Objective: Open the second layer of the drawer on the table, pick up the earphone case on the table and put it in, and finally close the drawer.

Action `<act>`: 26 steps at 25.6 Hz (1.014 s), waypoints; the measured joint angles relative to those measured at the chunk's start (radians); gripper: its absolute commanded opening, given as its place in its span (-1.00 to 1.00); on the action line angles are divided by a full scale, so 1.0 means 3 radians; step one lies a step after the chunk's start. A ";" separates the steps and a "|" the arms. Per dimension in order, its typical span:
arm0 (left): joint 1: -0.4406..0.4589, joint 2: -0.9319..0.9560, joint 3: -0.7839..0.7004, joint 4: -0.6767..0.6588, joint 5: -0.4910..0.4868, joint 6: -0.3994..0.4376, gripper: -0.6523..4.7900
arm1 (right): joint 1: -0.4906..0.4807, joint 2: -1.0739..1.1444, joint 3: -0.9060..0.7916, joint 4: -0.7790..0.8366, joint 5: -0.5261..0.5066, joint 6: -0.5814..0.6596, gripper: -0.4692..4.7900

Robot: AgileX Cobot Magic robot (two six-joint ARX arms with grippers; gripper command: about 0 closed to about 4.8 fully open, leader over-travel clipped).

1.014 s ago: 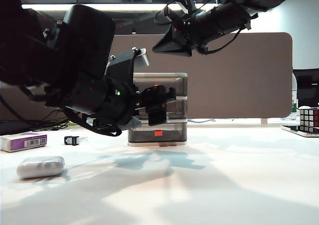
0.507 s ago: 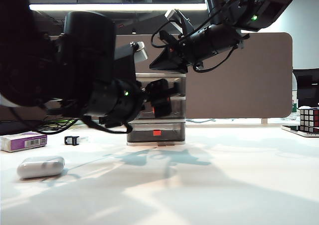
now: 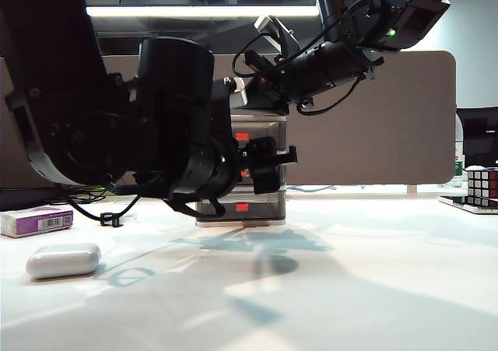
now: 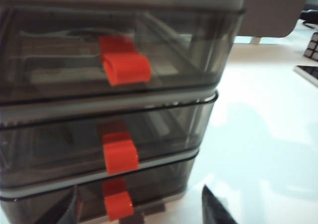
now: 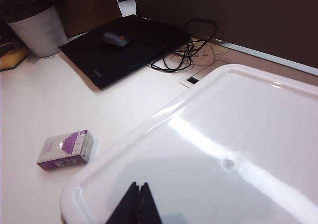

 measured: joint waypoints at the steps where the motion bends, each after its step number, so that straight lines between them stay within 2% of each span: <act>1: -0.0010 0.0008 0.0004 -0.0011 -0.0027 0.0005 0.36 | 0.0003 -0.0003 0.0001 -0.0017 -0.0004 -0.0008 -0.84; 5: -0.0056 0.0008 0.0005 -0.0004 -0.0203 0.0065 0.35 | 0.0022 -0.0019 0.0000 -0.0058 -0.0014 -0.0032 -0.84; 11: -0.0051 0.0008 0.0008 0.0000 -0.0256 0.0093 0.35 | 0.0048 -0.0067 -0.0020 -0.0175 -0.0037 -0.0004 -0.84; 16: -0.0051 0.0008 0.0009 0.0024 -0.0284 0.0100 0.35 | 0.0042 -0.0095 -0.0013 -0.0004 -0.0028 -0.0001 -0.84; 22: -0.0060 0.0008 0.0010 0.0052 -0.0287 0.0100 0.35 | 0.0045 -0.0088 0.0645 -0.0093 -0.0092 0.0009 -0.84; 26: -0.0061 0.0008 0.0014 0.0071 -0.0277 0.0097 0.35 | 0.0043 0.0017 0.0872 -0.0233 -0.0081 0.0000 -0.84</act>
